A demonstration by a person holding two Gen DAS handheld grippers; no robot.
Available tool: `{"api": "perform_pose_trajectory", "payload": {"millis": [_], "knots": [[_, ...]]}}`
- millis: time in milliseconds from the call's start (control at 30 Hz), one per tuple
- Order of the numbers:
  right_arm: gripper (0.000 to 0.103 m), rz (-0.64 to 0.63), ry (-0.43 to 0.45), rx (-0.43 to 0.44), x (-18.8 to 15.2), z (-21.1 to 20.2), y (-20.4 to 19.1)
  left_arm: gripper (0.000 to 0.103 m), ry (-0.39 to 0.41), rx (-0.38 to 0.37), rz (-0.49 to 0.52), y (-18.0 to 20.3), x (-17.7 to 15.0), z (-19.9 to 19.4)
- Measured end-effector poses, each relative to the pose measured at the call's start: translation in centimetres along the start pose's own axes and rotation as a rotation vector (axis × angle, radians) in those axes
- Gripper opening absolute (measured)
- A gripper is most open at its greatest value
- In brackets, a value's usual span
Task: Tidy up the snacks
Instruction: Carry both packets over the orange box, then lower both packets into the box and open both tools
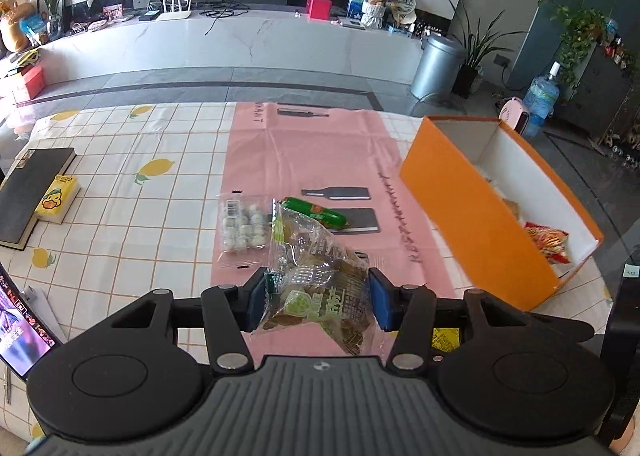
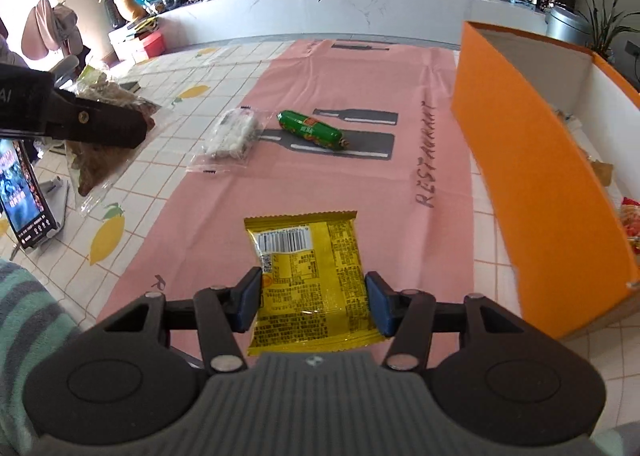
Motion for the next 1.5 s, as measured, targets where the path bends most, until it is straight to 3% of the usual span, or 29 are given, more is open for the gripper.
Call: {"api": "perform_pose_trajectory", "payload": {"millis": [233, 433, 600, 900, 1133, 1500], "knots": [[0.053, 0.007, 0.117, -0.028, 1.0, -7.2, 2.6, 0.058, 0.067, -0.130, -0.031, 5.7, 0.4, -2.9], [0.053, -0.027, 0.180, -0.092, 1.9, -11.9, 6.3, 0.058, 0.057, -0.180, 0.006, 10.2, 0.6, -1.9], [0.053, -0.049, 0.176, -0.164, 3.0, -13.5, 10.2, 0.058, 0.033, -0.209, 0.044, 13.4, 1.1, -0.3], [0.053, -0.081, 0.107, -0.245, 5.8, -12.3, 16.4, 0.058, -0.027, -0.273, 0.138, 18.1, 2.7, 4.1], [0.053, -0.183, -0.012, -0.286, 7.3, -8.6, 19.4, 0.058, -0.070, -0.283, 0.233, 20.7, 3.6, 8.3], [0.053, -0.262, -0.116, -0.239, 8.4, -3.7, 23.4, 0.058, -0.134, -0.272, 0.410, 22.8, 4.5, 14.1]]}}
Point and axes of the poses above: each gripper's, at about its wrist camera, not at the fingertips, and z roughly the way its jaws point, y to its right, x to its top, the point moved 4 cm from there along z, roughly the way its jaws point
